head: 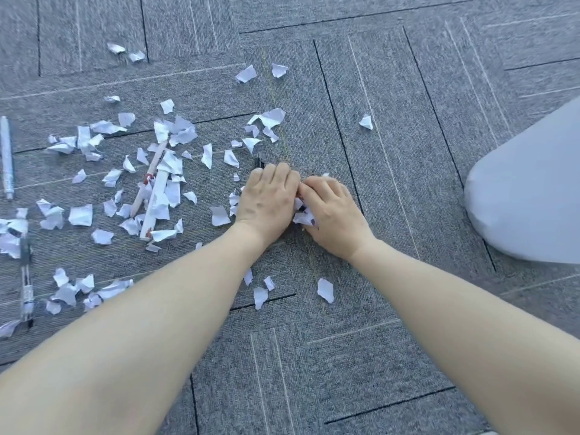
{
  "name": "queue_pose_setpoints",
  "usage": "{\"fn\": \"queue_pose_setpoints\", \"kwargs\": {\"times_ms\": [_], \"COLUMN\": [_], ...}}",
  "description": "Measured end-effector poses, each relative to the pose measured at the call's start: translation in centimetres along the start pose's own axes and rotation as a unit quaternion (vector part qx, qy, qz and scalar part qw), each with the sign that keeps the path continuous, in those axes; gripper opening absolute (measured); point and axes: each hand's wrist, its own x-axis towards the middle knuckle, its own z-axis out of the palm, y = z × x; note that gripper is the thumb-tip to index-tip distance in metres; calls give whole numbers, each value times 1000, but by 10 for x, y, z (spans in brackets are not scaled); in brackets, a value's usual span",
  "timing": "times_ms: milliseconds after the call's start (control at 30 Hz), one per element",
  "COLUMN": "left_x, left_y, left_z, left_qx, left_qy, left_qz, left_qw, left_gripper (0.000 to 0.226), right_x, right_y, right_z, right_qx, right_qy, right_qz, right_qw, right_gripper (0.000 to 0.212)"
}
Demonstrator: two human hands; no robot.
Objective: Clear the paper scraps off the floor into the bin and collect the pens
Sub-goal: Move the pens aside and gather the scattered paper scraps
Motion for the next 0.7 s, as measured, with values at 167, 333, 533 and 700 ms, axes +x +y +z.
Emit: {"fn": "queue_pose_setpoints", "kwargs": {"times_ms": [167, 333, 533, 700], "left_x": [-6, -20, 24, 115], "left_y": [-7, -20, 13, 97], "left_z": [-1, -10, -73, -189], "left_qx": [-52, -52, -386, -601], "left_qy": [-23, -24, 38, 180], "left_qz": [79, 165, -104, -109], "left_qw": [995, 985, 916, 771], "left_gripper": [6, 24, 32, 33], "right_x": [-2, -19, -10, 11], "right_y": [-5, -11, -21, -12], "right_z": [-4, -19, -84, -223], "right_qx": [-64, -54, 256, 294], "right_qy": [35, -41, 155, 404], "right_qz": [-2, 50, 284, 279], "right_qw": [997, 996, 911, 820], "right_gripper": [23, 22, 11, 27]}}
